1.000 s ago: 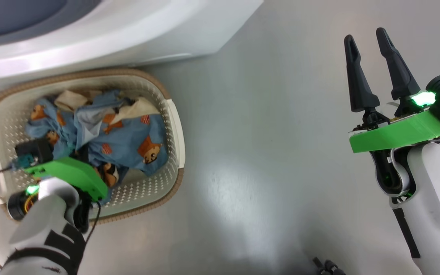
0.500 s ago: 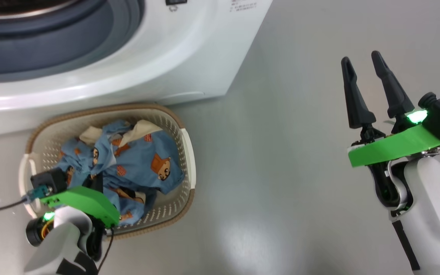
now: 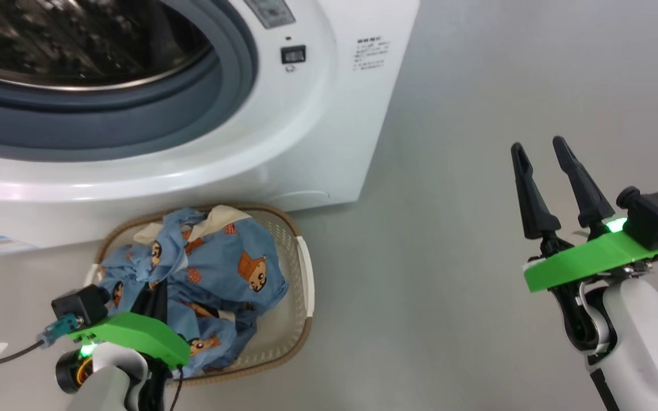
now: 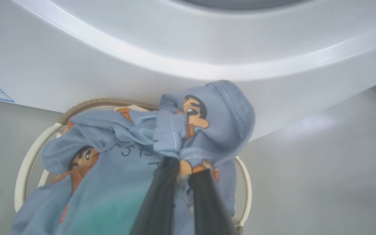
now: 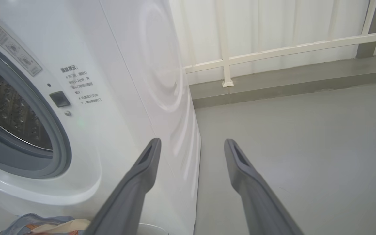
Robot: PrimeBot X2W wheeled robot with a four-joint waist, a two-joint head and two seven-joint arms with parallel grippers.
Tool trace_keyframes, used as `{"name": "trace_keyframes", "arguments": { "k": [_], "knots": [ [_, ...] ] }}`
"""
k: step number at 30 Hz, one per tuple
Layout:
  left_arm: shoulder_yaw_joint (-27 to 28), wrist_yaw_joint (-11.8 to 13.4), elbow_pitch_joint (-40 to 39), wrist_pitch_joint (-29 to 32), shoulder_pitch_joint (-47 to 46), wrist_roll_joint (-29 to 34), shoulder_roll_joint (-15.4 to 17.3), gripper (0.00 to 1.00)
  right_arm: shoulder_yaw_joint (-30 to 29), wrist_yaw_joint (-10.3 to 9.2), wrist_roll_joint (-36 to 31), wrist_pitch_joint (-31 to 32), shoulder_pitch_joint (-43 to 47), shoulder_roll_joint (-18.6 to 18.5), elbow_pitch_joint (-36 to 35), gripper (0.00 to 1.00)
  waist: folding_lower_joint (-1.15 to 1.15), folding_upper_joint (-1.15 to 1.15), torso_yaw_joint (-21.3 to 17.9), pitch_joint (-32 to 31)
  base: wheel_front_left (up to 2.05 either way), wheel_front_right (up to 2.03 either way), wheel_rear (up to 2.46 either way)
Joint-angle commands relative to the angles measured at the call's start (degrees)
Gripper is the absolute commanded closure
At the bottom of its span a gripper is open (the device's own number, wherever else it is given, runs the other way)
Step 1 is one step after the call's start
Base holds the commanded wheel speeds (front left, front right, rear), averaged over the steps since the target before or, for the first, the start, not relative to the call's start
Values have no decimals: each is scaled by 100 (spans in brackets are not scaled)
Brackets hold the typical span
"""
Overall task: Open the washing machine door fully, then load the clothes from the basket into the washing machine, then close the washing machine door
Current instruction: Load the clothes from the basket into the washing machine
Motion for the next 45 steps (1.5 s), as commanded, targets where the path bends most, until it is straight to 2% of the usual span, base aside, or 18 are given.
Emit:
{"name": "trace_keyframes", "arguments": {
  "k": [1,17,23,32,45],
  "knots": [
    [262,-11,-316,-77,152,71,141,100,83,32,34,-45,158,-92,-101,0,0,0,226,-333,0,0,0],
    [885,8,-2167,-77,911,475,-26,100,71,32,123,-45,570,-204,48,0,0,0,489,-1263,0,0,0],
    [1069,197,-2894,-77,1203,800,-44,100,94,32,161,-45,693,-228,78,0,0,0,480,-1505,0,0,0],
    [1036,502,-3903,-16,1492,1103,78,100,40,32,185,-45,796,-268,53,0,0,0,505,-1581,0,0,0],
    [1007,824,-4617,178,1394,1320,264,100,82,32,185,-45,768,-314,43,0,0,0,436,-1483,0,0,0]
  ]
}}
